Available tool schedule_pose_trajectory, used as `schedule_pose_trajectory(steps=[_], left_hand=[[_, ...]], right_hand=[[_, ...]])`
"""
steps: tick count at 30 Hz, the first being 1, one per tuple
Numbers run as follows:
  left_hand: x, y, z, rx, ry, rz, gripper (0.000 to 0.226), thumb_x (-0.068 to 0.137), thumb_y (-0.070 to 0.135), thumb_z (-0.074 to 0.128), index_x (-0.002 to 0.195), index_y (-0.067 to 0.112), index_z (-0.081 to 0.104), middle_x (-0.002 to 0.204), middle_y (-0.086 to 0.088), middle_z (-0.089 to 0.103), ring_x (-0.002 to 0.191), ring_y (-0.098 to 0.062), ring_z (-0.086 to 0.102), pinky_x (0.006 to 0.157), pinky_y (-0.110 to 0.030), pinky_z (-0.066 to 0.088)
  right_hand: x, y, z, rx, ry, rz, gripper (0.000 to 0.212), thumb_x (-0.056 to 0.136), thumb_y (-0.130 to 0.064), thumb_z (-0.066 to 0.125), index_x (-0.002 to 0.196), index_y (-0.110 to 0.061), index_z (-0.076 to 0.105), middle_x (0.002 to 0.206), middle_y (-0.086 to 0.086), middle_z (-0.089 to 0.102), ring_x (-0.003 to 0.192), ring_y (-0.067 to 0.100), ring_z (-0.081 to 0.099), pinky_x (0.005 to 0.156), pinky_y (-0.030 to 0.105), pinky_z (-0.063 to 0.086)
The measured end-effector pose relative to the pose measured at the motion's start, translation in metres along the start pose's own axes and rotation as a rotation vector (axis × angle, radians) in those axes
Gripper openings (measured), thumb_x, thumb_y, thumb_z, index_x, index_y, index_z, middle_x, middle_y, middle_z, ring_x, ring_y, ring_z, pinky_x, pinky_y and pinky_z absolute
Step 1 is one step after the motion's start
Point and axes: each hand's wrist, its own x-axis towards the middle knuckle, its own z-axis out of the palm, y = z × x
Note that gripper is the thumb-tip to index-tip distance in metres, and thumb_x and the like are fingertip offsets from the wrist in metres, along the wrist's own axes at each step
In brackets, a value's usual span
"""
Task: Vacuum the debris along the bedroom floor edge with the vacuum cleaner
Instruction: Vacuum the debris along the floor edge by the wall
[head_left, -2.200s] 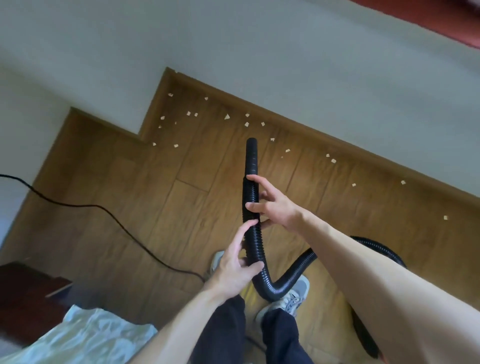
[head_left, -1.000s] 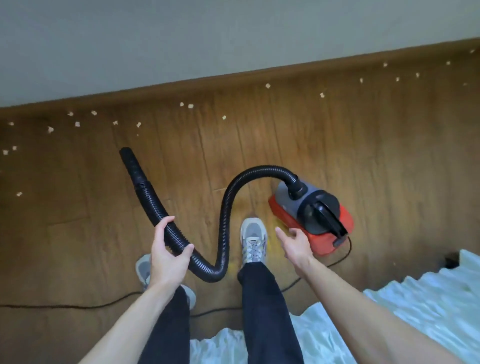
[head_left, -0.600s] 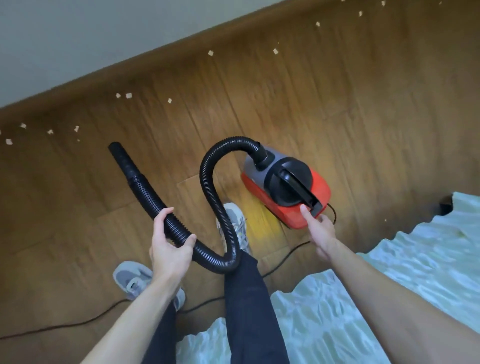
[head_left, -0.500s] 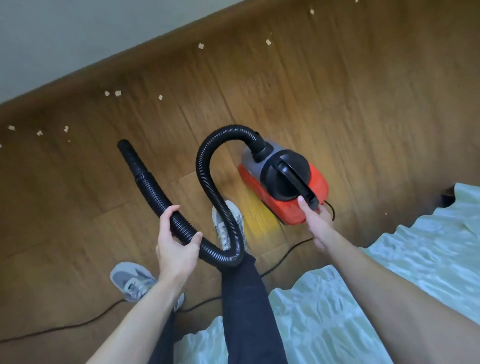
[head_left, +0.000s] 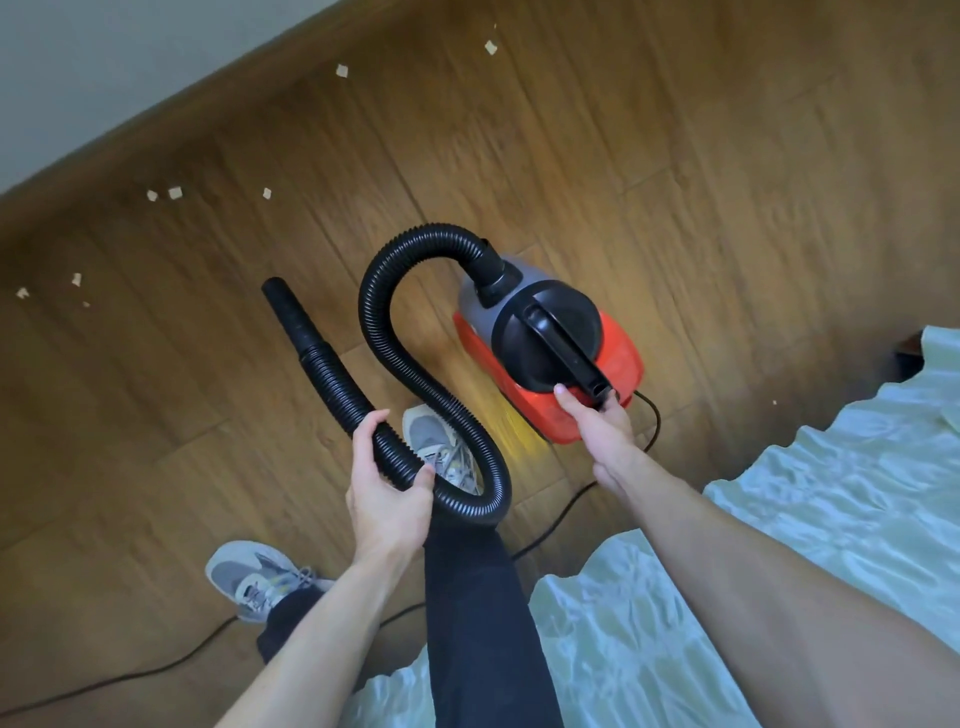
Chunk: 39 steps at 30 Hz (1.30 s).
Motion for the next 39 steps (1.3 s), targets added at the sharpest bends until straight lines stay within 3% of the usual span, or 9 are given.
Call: schedule_pose_trajectory(steps=[2, 4, 9, 15, 21, 27, 30, 33, 39], left_hand=[[0.002, -0.002, 0.005, 0.005, 0.001, -0.005, 0.067, 0.083, 0.0, 0.071, 0.121, 0.048, 0.044, 0.092, 0.009, 0.062, 0.084, -0.025, 0.065, 0.087, -0.047, 0.056], [0.005, -0.002, 0.009, -0.001, 0.003, 0.004, 0.067, 0.083, -0.002, 0.07, 0.123, 0.046, 0.045, 0.091, 0.012, 0.061, 0.082, -0.016, 0.064, 0.089, -0.044, 0.055], [0.014, -0.003, 0.009, 0.016, 0.0, 0.028, 0.067, 0.083, 0.0, 0.07, 0.124, 0.046, 0.044, 0.09, 0.02, 0.054, 0.081, -0.011, 0.057, 0.084, -0.033, 0.05], [0.006, -0.008, -0.021, -0.023, 0.014, 0.011, 0.069, 0.084, 0.0, 0.069, 0.121, 0.05, 0.041, 0.101, 0.0, 0.06, 0.091, -0.019, 0.061, 0.083, -0.034, 0.053], [-0.002, -0.016, -0.068, -0.124, 0.039, 0.046, 0.071, 0.083, -0.003, 0.067, 0.122, 0.05, 0.042, 0.093, 0.001, 0.057, 0.085, -0.011, 0.059, 0.077, -0.027, 0.047], [0.002, -0.04, -0.127, -0.226, 0.033, 0.066, 0.079, 0.084, -0.001, 0.067, 0.128, 0.057, 0.037, 0.116, 0.009, 0.056, 0.101, -0.011, 0.059, 0.093, -0.037, 0.052], [0.006, -0.059, -0.161, -0.315, 0.029, 0.081, 0.079, 0.085, 0.001, 0.067, 0.132, 0.055, 0.035, 0.127, 0.016, 0.053, 0.11, -0.013, 0.058, 0.099, -0.043, 0.05], [0.011, -0.081, -0.195, -0.479, 0.048, 0.091, 0.081, 0.084, -0.002, 0.067, 0.134, 0.052, 0.036, 0.137, 0.017, 0.049, 0.119, -0.017, 0.057, 0.103, -0.045, 0.048], [0.014, -0.132, -0.263, -0.715, 0.123, 0.076, 0.084, 0.08, -0.007, 0.067, 0.135, 0.049, 0.037, 0.134, 0.014, 0.053, 0.124, -0.005, 0.051, 0.104, -0.044, 0.047]], right_hand=[[0.005, 0.004, 0.004, -0.003, 0.003, -0.006, 0.097, 0.074, -0.053, 0.078, 0.152, -0.022, 0.03, 0.152, 0.001, 0.041, 0.139, 0.025, 0.04, 0.116, 0.045, 0.03], [0.009, 0.006, 0.012, 0.024, 0.004, -0.01, 0.098, 0.077, -0.048, 0.078, 0.154, -0.021, 0.024, 0.155, 0.003, 0.037, 0.14, 0.026, 0.038, 0.116, 0.046, 0.03], [0.005, 0.007, 0.017, 0.002, -0.085, -0.006, 0.122, 0.064, -0.067, 0.075, 0.157, -0.025, 0.007, 0.164, -0.001, 0.017, 0.148, 0.023, 0.024, 0.119, 0.047, 0.022], [-0.039, 0.0, 0.031, -0.404, 0.05, -0.115, 0.067, 0.086, -0.027, 0.068, 0.142, -0.01, 0.034, 0.138, 0.014, 0.049, 0.124, 0.031, 0.051, 0.107, 0.044, 0.041], [-0.118, -0.069, 0.121, -0.522, -0.51, -0.389, 0.044, 0.097, -0.021, 0.058, 0.136, -0.033, 0.041, 0.115, 0.004, 0.056, 0.084, 0.006, 0.058, 0.07, 0.016, 0.047], [-0.182, -0.096, 0.234, -0.755, -0.854, -0.554, 0.044, 0.102, -0.027, 0.048, 0.143, -0.042, 0.037, 0.129, 0.006, 0.053, 0.119, 0.018, 0.051, 0.103, 0.04, 0.045], [-0.21, -0.09, 0.285, -0.845, -0.951, -0.551, 0.045, 0.102, -0.022, 0.049, 0.142, -0.038, 0.038, 0.117, 0.009, 0.059, 0.107, 0.024, 0.06, 0.099, 0.048, 0.05], [-0.238, -0.078, 0.328, -0.865, -1.008, -0.495, 0.045, 0.102, -0.017, 0.049, 0.142, -0.034, 0.038, 0.101, 0.007, 0.058, 0.086, 0.02, 0.063, 0.075, 0.037, 0.059], [-0.292, -0.044, 0.412, -0.994, -1.034, -0.467, 0.044, 0.1, -0.015, 0.054, 0.138, -0.035, 0.042, 0.108, 0.013, 0.062, 0.086, 0.019, 0.067, 0.066, 0.027, 0.057]])
